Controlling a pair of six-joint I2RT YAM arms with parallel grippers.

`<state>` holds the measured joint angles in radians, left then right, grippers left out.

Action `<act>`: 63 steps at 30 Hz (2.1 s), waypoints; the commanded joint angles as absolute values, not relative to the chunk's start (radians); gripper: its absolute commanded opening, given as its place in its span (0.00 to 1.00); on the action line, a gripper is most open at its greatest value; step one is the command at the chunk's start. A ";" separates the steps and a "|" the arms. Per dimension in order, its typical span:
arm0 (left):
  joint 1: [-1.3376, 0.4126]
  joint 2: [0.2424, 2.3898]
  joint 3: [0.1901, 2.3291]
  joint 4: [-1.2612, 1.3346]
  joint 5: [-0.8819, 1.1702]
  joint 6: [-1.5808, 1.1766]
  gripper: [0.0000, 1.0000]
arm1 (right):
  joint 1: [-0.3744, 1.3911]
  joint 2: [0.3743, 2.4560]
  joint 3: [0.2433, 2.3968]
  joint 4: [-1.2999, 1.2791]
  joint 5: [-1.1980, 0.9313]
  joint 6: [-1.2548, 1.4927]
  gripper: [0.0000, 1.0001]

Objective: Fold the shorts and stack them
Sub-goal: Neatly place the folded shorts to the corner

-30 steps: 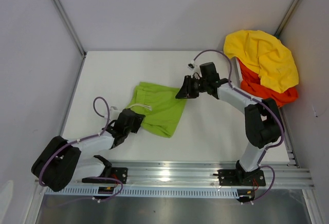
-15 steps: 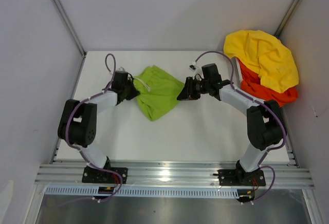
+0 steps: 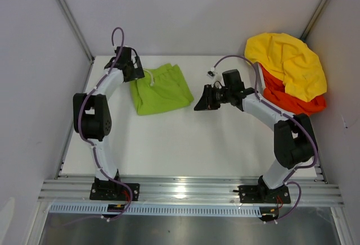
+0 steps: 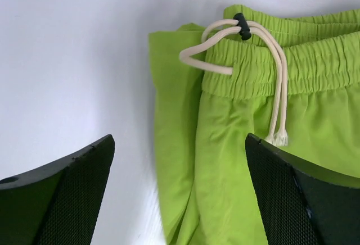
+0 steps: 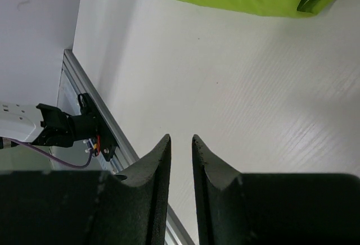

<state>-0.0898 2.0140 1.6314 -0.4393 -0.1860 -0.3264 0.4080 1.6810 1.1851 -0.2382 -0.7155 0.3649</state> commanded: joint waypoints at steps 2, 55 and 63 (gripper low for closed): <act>-0.103 1.856 1.660 -0.532 -0.256 -0.279 0.99 | 0.402 1.618 1.169 -0.250 -0.727 0.339 0.24; -0.020 2.178 1.661 -0.483 -0.031 -0.499 0.97 | 0.430 1.824 1.339 -0.270 -0.491 0.425 0.40; 0.123 2.341 1.888 -0.561 0.031 -0.522 0.97 | 0.442 1.884 1.443 -0.342 -0.480 0.410 0.41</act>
<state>0.0814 2.2803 1.8256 -0.4934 0.0032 -0.5232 0.4320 1.8568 1.3712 -0.3195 -0.4885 0.4244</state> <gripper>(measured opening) 0.965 0.411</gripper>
